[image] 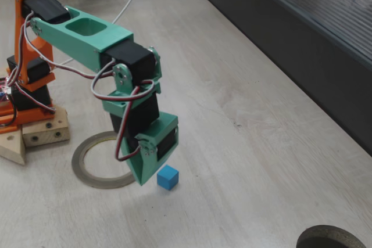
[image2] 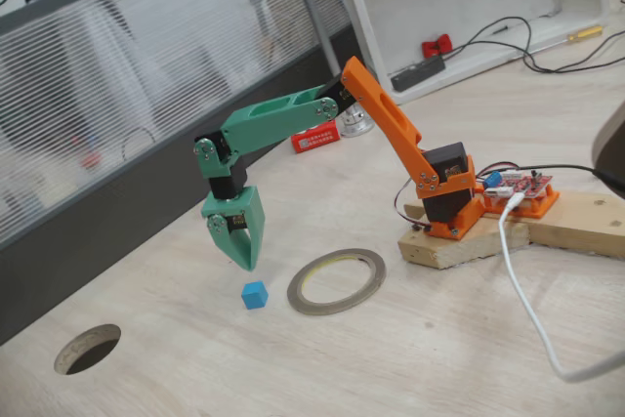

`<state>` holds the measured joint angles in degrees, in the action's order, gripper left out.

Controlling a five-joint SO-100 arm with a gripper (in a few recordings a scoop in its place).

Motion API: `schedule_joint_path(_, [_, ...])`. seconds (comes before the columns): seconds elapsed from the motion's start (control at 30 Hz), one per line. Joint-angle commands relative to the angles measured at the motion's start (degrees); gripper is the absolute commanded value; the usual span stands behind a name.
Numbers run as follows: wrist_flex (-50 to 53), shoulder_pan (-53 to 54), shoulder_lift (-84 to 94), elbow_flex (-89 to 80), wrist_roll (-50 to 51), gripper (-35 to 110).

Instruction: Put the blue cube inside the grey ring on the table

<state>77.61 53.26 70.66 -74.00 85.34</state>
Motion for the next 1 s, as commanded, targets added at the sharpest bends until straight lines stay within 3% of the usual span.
schedule_joint_path(0.0, [0.44,1.14,0.70,1.67,0.35,1])
schedule_joint_path(0.97, [0.44,0.53,0.70,1.85,0.35,1])
